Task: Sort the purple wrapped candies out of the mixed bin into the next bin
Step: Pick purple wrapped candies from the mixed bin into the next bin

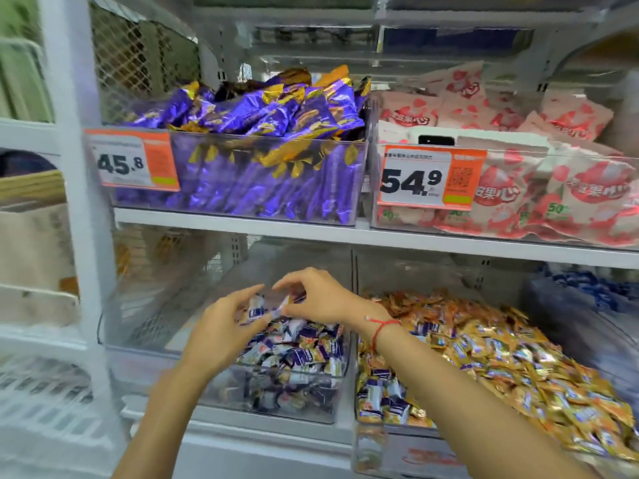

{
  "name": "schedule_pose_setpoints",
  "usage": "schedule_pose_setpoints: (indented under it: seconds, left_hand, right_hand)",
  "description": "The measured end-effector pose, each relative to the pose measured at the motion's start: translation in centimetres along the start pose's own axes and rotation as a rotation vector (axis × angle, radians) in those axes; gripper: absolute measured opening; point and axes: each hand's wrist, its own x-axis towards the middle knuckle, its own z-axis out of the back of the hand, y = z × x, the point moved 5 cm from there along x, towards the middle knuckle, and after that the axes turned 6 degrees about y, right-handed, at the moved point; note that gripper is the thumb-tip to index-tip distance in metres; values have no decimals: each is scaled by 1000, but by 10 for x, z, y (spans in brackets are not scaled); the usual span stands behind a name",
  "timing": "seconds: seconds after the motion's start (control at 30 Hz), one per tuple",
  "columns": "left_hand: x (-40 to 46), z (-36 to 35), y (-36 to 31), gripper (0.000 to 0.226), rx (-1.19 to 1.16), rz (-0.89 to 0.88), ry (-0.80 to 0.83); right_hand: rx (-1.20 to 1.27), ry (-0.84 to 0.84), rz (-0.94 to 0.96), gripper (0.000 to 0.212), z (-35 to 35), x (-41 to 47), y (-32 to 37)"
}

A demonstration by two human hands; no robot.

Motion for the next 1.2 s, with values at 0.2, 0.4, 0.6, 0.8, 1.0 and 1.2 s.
schedule_pose_setpoints:
  seconds: [0.2, 0.4, 0.6, 0.8, 1.0, 1.2]
  left_hand:
    - [1, 4, 9, 44, 35, -67, -5]
    - [-14, 12, -4, 32, 4, -93, -193]
    - [-29, -54, -81, 37, 10, -330, -17]
    - [-25, -83, -88, 53, -66, -318, 82]
    - [-28, -80, -94, 59, 16, -306, 60]
    - [-30, -72, -101, 32, 132, -378, -95]
  right_hand:
    - [-120, 106, 6, 43, 15, -28, -13]
    - [-212, -257, 48, 28, 43, -110, -39]
    - [-264, -237, -137, 21, 56, -156, -90]
    - [-185, -201, -98, 21, 31, -142, -113]
    - [-493, -76, -208, 30, 26, -139, -141]
    - [-26, -380, -341, 35, 56, -169, -149]
